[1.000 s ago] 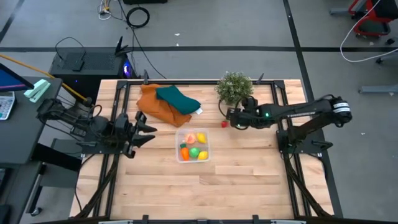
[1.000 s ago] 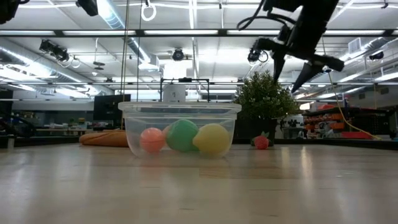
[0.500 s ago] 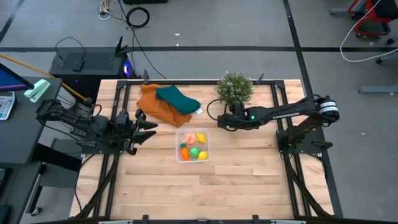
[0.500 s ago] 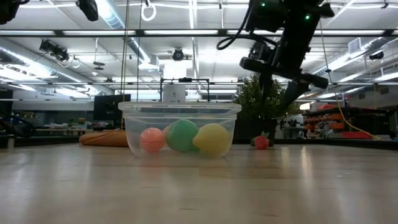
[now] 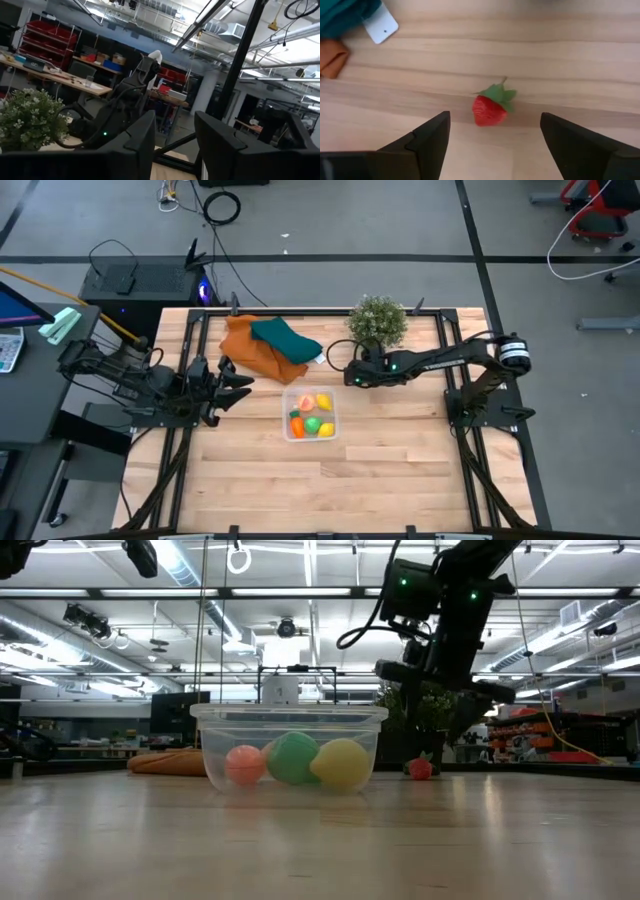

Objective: Pick and placing Produce into tupperware
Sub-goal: Put the red strawberry into the transparent container

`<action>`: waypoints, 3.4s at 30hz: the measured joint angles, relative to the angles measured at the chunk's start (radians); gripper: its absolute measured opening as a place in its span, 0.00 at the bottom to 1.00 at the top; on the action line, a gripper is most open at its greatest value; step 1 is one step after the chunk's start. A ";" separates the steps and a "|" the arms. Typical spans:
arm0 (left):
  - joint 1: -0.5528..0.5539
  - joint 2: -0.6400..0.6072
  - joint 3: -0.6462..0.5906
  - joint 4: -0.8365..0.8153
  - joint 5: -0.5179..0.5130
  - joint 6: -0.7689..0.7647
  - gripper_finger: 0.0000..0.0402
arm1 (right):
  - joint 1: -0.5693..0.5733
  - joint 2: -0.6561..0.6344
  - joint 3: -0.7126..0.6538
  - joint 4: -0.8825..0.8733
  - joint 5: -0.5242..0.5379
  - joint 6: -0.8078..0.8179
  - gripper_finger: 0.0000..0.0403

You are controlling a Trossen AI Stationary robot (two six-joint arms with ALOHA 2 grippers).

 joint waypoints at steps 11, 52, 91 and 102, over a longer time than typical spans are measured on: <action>0.000 0.000 0.000 0.000 0.000 -0.013 0.37 | -0.018 0.060 0.000 0.030 -0.030 0.000 0.69; -0.002 0.000 0.001 -0.007 0.000 -0.042 0.34 | -0.037 0.148 0.000 0.112 -0.071 0.008 0.59; -0.001 0.000 0.001 -0.019 0.000 -0.061 0.34 | -0.036 0.146 0.000 0.115 -0.069 0.010 0.25; -0.001 0.000 0.001 -0.024 0.001 -0.061 0.33 | -0.026 0.146 0.020 0.156 -0.080 0.016 0.25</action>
